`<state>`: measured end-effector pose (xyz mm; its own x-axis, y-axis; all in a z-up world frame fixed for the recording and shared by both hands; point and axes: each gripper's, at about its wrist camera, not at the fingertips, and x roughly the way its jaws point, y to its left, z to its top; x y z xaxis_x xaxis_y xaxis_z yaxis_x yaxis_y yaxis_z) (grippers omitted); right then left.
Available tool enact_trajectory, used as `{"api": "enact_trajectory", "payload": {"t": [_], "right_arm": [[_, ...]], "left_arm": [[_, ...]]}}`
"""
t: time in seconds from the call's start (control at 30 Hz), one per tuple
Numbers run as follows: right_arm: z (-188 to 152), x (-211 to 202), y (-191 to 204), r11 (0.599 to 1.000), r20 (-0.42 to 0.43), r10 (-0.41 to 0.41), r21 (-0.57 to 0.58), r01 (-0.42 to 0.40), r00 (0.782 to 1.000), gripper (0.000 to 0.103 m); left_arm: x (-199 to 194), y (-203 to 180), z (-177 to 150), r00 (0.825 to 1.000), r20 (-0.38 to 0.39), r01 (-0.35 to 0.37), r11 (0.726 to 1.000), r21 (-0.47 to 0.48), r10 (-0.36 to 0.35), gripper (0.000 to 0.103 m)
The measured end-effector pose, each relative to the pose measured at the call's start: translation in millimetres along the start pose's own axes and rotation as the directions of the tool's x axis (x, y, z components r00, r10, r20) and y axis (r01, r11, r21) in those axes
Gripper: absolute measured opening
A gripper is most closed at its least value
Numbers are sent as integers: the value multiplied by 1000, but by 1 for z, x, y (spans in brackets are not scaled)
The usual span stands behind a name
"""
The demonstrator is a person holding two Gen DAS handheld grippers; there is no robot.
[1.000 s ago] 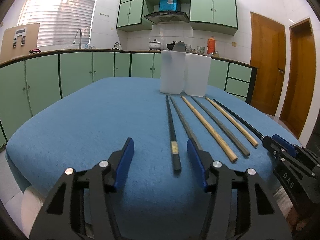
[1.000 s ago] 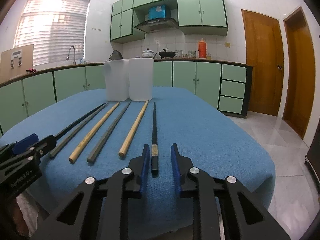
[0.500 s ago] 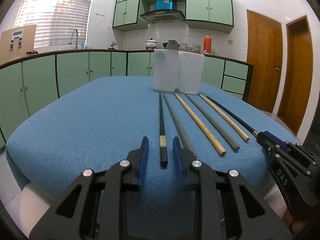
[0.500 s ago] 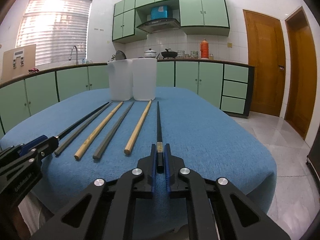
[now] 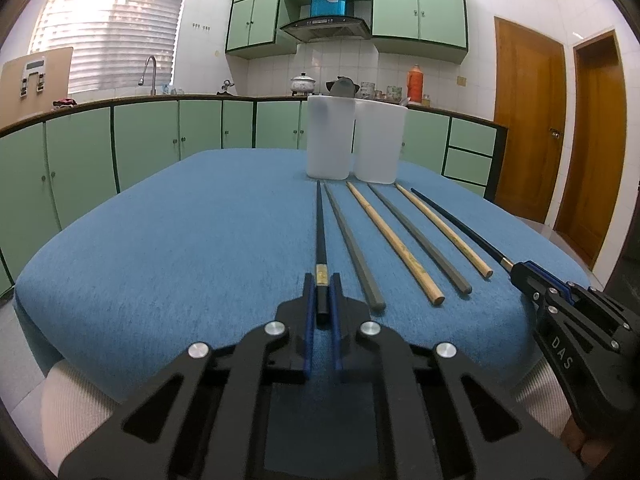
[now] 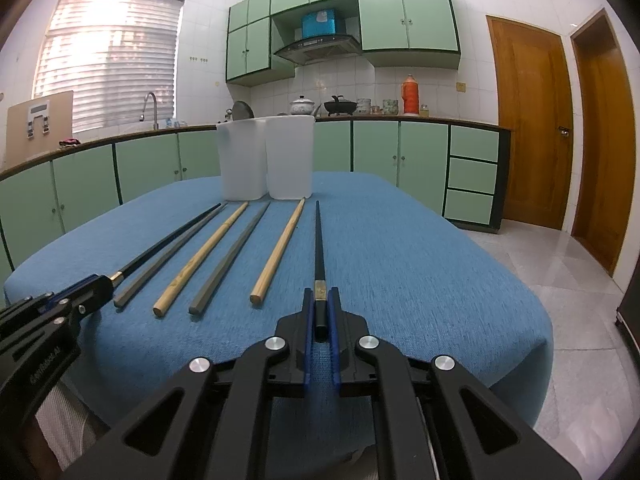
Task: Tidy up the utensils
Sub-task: 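Close the right tool on a black chopstick while the left closes on another, then lift both black chopsticks upright and carry them above the white holder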
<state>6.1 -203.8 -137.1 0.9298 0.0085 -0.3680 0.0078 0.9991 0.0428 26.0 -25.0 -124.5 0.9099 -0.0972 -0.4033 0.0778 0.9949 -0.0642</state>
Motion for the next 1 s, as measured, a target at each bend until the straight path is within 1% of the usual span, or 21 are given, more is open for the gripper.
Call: {"api": "enact_trajectory", "payload": {"t": [0.17, 0.27, 0.4, 0.57, 0.67, 0.73, 0.87, 1.0], "right_arm": [[5, -5, -2, 1000, 0, 6, -10, -6, 1000, 7], [12, -11, -5, 1000, 19, 10, -10, -10, 1000, 7], [32, -25, -13, 1000, 63, 26, 8, -27, 998, 7], [69, -42, -19, 999, 137, 45, -5, -45, 990, 7], [94, -44, -23, 998, 164, 61, -11, -60, 985, 7], [110, -44, -26, 997, 177, 78, -4, -79, 981, 7], [143, -35, -35, 991, 171, 128, 19, -133, 977, 7], [173, -26, -36, 990, 163, 141, 6, -144, 976, 7]], "left_arm": [[-3, 1, 6, 1000, -9, -1, 1000, 2, 1, 6], [-9, 2, 13, 1000, 9, -13, 1000, 9, 13, 6], [-21, 7, 29, 998, 60, -16, 1000, 10, 16, 6], [-36, 11, 64, 989, 148, -12, 1000, 15, 9, 6], [-41, 12, 87, 981, 194, -5, 1000, 24, 0, 6], [-43, 13, 104, 977, 212, 7, 1000, 25, -12, 6], [-40, 17, 137, 971, 235, 36, 999, 24, -41, 6], [-33, 19, 164, 970, 235, 63, 997, 32, -69, 6]]}}
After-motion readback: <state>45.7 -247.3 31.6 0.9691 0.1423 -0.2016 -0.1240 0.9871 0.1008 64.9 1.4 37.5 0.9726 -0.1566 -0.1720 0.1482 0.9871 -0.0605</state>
